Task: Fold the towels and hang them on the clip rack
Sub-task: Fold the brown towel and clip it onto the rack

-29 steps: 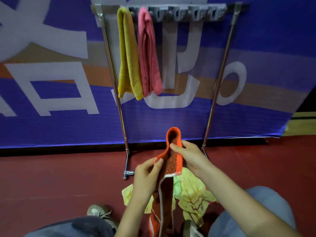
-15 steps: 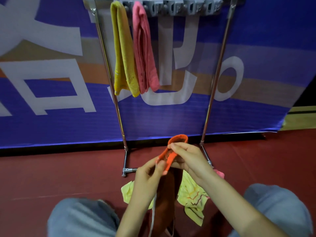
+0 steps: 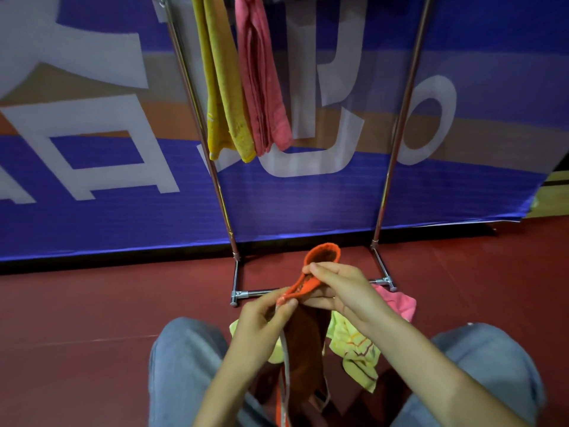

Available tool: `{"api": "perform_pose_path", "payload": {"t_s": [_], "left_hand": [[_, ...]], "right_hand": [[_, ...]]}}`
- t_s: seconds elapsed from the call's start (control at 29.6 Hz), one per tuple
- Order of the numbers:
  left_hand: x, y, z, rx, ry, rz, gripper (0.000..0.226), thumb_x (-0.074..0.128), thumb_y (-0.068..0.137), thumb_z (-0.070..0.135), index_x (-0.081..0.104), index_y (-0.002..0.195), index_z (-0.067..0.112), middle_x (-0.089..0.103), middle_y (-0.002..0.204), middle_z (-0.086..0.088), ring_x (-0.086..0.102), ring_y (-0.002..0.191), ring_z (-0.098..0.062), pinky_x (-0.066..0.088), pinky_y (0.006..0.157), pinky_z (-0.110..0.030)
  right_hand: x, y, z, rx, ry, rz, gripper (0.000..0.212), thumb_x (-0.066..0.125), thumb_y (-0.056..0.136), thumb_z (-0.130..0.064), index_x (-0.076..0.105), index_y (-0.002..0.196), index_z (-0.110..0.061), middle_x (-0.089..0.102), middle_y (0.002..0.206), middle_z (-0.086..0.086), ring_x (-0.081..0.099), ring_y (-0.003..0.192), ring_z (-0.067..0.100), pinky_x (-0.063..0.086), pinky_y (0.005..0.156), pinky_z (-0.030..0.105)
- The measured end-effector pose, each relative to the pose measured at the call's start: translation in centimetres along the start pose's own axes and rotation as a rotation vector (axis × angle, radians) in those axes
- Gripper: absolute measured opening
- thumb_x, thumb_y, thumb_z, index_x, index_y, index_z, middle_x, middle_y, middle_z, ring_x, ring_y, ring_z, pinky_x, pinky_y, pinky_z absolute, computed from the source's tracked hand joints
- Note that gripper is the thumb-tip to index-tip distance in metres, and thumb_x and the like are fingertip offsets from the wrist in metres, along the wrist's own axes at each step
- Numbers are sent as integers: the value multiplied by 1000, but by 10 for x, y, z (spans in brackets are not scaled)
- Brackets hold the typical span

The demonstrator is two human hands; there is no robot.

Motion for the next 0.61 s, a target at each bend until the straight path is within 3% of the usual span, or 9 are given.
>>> {"api": "perform_pose_path", "payload": {"t_s": [0.14, 0.24, 0.37, 0.44, 0.51, 0.61], "left_hand": [[0, 1, 3, -12, -36, 9, 31, 54, 84, -4, 66, 75, 23, 67, 59, 22, 55, 60, 14, 42, 60, -4], [-5, -1, 6, -44, -142, 39, 24, 54, 84, -4, 64, 68, 10, 57, 45, 14, 49, 49, 9, 38, 51, -5], [-18, -3, 17, 7, -202, 117, 33, 62, 75, 18, 56, 60, -11, 40, 55, 1, 37, 53, 0, 28, 47, -12], [-23, -2, 22, 6, -214, 143, 26, 64, 77, 13, 58, 55, 0, 41, 52, 9, 36, 51, 2, 28, 46, -11], [-27, 2, 24, 1, -210, 161, 35, 60, 80, -3, 55, 51, 15, 42, 40, 16, 37, 43, 6, 28, 45, -6], [-31, 6, 19, -24, -186, 145, 34, 56, 80, -8, 59, 55, 15, 51, 38, 17, 44, 43, 9, 34, 46, -4]], "right_hand": [[-4, -7, -4, 21, -66, -49, 18, 48, 92, -19, 59, 84, -7, 63, 56, 6, 65, 53, 16, 58, 59, 28], [-12, -15, -10, 18, -252, -92, 18, 47, 92, -26, 55, 91, -10, 58, 52, 3, 61, 47, 15, 56, 54, 25], [-29, -23, -17, -1, -559, -159, 10, 50, 91, -24, 52, 95, -15, 54, 49, 1, 54, 37, 11, 45, 41, 19], [-40, -25, -21, -50, -684, -173, 6, 51, 91, -19, 53, 86, -16, 52, 43, -5, 51, 35, 8, 41, 41, 17], [-53, -25, -25, -99, -743, -139, 12, 54, 89, -16, 54, 77, -16, 49, 43, -7, 50, 39, 6, 42, 46, 19], [-68, -25, -31, -226, -782, -56, 15, 64, 80, -27, 56, 67, -27, 49, 70, -5, 52, 61, -1, 44, 64, 16]]}}
Point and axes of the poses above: each hand's wrist, its own y-axis towards the middle knuckle, its own x-axis out of the palm, z = x × y, the point moved 7 cm from there along y, towards the middle knuckle
